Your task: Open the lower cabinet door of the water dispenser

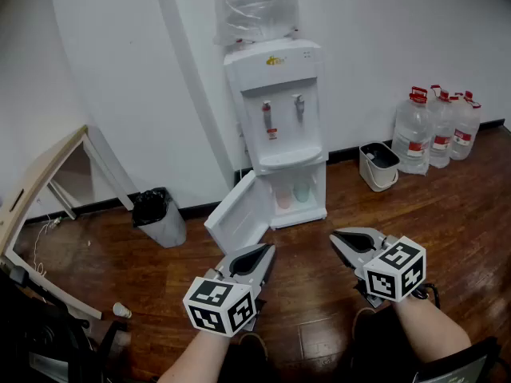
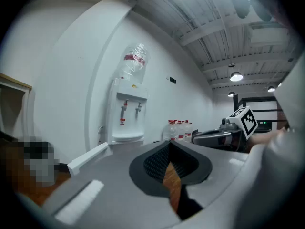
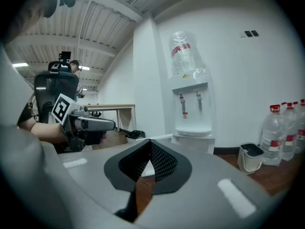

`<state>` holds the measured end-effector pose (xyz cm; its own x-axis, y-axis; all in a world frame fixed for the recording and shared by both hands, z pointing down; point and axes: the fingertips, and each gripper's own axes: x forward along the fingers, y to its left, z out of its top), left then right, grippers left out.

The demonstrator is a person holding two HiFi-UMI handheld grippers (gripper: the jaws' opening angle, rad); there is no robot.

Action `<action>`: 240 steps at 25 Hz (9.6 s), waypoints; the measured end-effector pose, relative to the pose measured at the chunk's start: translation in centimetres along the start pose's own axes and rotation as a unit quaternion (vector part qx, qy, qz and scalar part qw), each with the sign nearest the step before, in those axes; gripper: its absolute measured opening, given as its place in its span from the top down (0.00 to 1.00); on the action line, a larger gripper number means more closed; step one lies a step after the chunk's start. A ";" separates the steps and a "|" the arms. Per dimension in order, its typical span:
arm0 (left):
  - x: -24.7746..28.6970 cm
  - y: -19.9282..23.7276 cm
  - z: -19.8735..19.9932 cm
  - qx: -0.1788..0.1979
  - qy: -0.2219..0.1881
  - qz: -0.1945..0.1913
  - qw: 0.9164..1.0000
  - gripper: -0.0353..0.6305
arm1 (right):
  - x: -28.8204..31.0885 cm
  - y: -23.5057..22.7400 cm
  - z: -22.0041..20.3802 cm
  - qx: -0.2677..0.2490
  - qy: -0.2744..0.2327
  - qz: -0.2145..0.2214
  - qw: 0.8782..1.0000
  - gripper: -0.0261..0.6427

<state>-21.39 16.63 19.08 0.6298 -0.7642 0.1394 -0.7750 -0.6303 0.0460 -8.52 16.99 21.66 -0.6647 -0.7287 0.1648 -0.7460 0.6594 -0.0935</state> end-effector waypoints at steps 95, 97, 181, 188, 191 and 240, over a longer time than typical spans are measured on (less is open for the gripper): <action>19.8 8.6 3.0 -0.002 -0.062 0.013 0.998 0.95 | 15.9 -17.3 5.8 -0.015 -0.034 0.092 0.995 0.96; 19.9 9.4 3.0 0.011 -0.061 0.018 0.998 0.95 | 16.1 -17.5 6.2 -0.023 -0.039 0.083 0.996 0.96; 38.1 13.7 1.1 0.034 -0.126 0.042 0.991 0.90 | 20.9 -33.3 8.9 -0.041 -0.050 0.076 0.995 0.96; 38.6 17.1 -5.7 0.009 -0.116 0.156 0.981 0.83 | 22.0 -37.3 3.6 -0.013 -0.044 0.078 0.996 0.96; 38.4 17.1 -6.7 0.028 -0.133 0.178 0.975 0.81 | 22.6 -38.3 1.9 -0.003 -0.038 0.074 0.997 0.96; 43.4 19.8 -27.3 -0.040 0.046 0.228 0.972 0.71 | 24.9 -36.2 -13.6 0.002 0.020 0.114 0.993 0.96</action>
<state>-10.86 -25.23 53.05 0.2160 -0.9438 0.2503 -0.9762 -0.2141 0.0351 2.47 -22.52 42.51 -0.8148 -0.5516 0.1785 -0.5757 0.8060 -0.1373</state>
